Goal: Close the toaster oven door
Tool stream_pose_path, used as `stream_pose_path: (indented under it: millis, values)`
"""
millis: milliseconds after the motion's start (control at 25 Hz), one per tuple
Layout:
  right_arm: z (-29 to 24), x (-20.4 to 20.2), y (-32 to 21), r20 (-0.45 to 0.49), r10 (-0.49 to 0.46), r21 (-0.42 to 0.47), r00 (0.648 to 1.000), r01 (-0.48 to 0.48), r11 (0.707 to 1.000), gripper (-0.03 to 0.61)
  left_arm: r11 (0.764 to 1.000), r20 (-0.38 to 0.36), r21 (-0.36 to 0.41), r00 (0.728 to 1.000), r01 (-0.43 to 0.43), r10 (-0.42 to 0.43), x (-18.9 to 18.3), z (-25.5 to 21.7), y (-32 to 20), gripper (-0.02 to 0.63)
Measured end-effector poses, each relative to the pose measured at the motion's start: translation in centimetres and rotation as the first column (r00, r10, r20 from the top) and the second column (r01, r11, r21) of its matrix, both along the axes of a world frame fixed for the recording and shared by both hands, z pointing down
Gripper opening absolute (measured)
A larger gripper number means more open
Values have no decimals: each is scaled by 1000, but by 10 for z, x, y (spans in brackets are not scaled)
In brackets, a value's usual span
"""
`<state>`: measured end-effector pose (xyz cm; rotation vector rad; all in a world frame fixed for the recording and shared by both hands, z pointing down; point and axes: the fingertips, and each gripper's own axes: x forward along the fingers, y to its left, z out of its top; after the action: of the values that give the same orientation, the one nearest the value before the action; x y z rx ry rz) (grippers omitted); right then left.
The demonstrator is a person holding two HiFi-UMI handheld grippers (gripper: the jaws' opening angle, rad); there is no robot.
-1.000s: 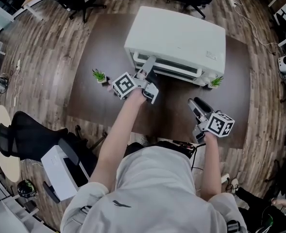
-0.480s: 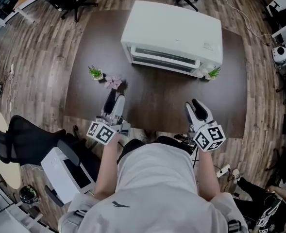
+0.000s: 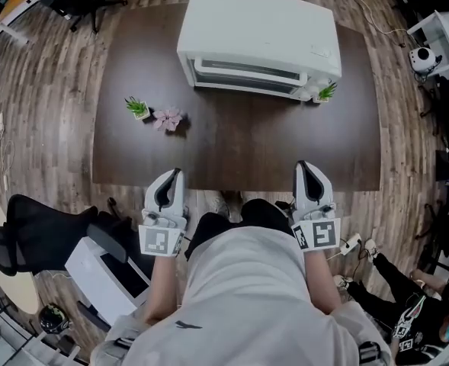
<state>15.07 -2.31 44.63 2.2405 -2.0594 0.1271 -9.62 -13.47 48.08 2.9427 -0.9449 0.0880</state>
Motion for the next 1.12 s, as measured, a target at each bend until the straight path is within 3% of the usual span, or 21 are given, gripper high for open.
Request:
stream_pose_path:
  millis: [160,320,600,1120]
  values:
    - [0,-4,9,-14,-1,1,1000,1,1000,0,1000,23,-16,1000,4,-4,0,2,15,5]
    - [-4,-7,16,-26,-67,23,997,68,997,0,998,45,10,997,64,-64,-9,0,30,4]
    - [-18,10,44,-35,-152,51,988,154,987,-2,981,-18,8,981,193,-192,0,-14,58,5]
    - [-7,21,48,-21,-156,28,988,157,987,-2,963,-23,-11,963,268,-268,-9,-12,72,5]
